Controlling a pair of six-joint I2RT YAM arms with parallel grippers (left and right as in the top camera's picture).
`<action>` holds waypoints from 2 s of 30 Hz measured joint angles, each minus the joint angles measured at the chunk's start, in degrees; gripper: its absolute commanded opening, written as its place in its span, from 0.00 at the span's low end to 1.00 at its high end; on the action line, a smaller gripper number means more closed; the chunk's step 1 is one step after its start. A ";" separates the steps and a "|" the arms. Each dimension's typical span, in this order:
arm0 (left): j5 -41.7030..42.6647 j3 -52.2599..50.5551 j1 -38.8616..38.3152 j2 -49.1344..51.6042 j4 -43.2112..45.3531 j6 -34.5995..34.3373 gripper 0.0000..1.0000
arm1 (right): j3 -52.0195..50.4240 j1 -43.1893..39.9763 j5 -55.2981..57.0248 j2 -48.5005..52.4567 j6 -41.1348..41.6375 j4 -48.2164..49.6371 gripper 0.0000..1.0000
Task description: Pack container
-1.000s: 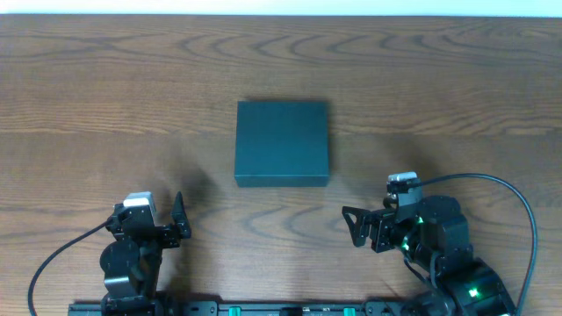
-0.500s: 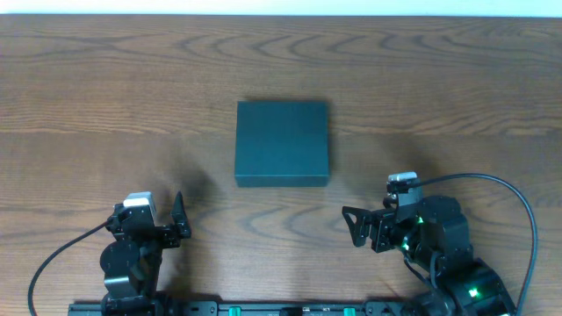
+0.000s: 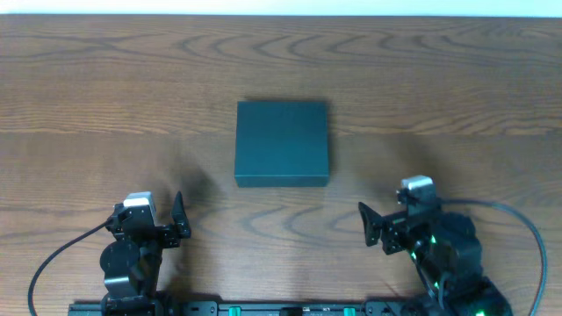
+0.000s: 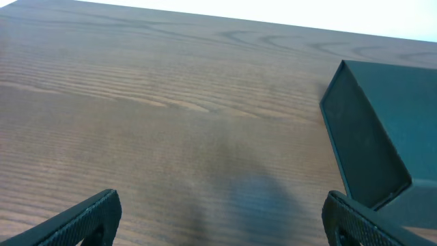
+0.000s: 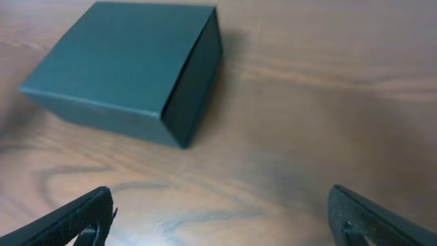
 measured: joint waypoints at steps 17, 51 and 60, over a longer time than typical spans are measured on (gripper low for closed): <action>0.00 0.00 0.00 -0.04 0.00 0.00 0.95 | -16.17 -4.81 5.51 -21.42 -3.08 4.20 0.99; 0.00 0.00 0.00 -0.04 0.00 0.00 0.95 | -16.17 -4.81 5.57 -21.51 -4.39 4.52 0.99; 0.00 0.00 0.00 -0.04 0.00 0.00 0.95 | -16.17 -4.81 5.55 -21.51 -4.39 4.52 0.99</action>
